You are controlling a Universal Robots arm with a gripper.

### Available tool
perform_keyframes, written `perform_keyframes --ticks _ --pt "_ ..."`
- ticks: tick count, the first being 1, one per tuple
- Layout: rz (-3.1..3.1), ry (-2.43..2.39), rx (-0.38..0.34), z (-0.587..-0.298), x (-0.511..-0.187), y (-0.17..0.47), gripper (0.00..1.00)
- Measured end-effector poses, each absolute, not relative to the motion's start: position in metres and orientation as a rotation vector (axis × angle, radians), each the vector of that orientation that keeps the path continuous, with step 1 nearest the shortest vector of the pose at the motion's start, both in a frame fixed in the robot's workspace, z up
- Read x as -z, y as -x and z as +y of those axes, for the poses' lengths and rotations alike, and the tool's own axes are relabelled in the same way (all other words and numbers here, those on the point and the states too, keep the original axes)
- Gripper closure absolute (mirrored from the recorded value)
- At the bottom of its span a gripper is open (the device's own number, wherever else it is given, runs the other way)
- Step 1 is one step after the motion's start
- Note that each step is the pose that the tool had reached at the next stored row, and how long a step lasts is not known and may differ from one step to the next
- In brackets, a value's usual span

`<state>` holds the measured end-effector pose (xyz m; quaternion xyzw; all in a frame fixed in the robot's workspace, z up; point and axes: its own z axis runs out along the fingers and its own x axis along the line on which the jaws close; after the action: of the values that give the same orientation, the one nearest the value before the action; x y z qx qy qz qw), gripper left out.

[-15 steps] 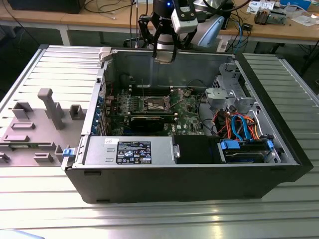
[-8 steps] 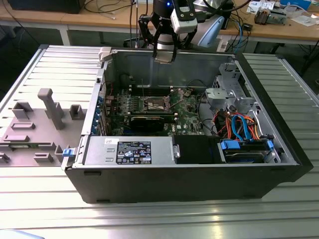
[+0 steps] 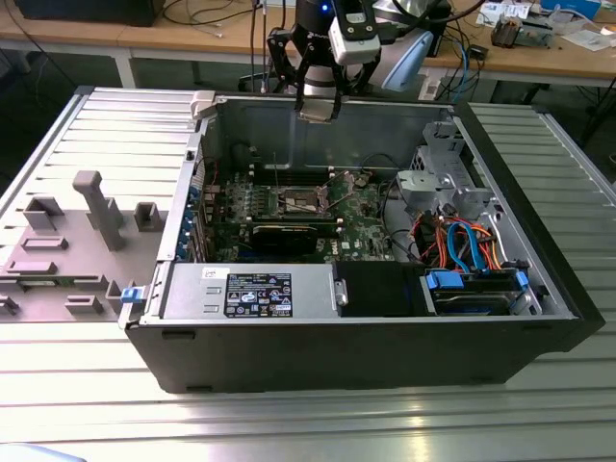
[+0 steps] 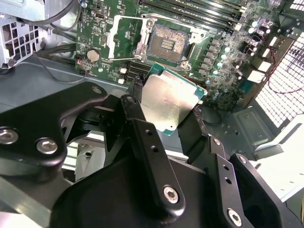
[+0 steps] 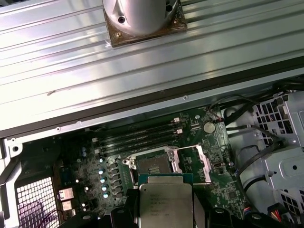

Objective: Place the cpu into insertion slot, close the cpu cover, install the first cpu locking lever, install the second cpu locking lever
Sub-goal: 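Place the cpu into insertion slot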

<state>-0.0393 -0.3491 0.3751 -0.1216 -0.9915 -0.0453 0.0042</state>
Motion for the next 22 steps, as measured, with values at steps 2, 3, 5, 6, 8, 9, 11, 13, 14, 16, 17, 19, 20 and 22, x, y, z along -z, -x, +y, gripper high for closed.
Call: perform_keyframes --ticks 2,3,5,6,8,9,11,13,14,16,17,19,20,22 --pt "-3.106 0.39 0.142 -0.3491 -0.375 0.0393 0.45" --pt "-3.106 0.392 0.142 -0.3491 -0.3751 0.0393 0.45" --pt "-3.105 0.398 0.142 -0.3491 -0.375 0.0393 0.45" --pt "-3.105 0.4 0.142 -0.3491 -0.3751 0.0393 0.45" --pt "-3.104 0.406 0.142 -0.3491 -0.3751 0.0393 0.45" --pt "-3.104 0.408 0.142 -0.3491 -0.3751 0.0393 0.45" --pt "-3.104 0.413 0.142 -0.3491 -0.3751 0.0393 0.45" --pt "-3.103 0.418 0.142 -0.3491 -0.3751 0.0393 0.45" --pt "-3.103 0.421 0.142 -0.3491 -0.375 0.0393 0.45" --pt "-3.102 0.425 0.142 -0.3491 -0.3751 0.0393 0.45" --pt "-3.102 0.427 0.142 -0.3491 -0.3751 0.0393 0.45" --pt "-3.101 0.433 0.142 -0.3491 -0.3751 0.0393 0.45" --pt "-3.101 0.435 0.142 -0.3491 -0.3751 0.0393 0.45" --pt "-3.101 0.441 0.142 -0.3491 -0.375 0.0393 0.45"
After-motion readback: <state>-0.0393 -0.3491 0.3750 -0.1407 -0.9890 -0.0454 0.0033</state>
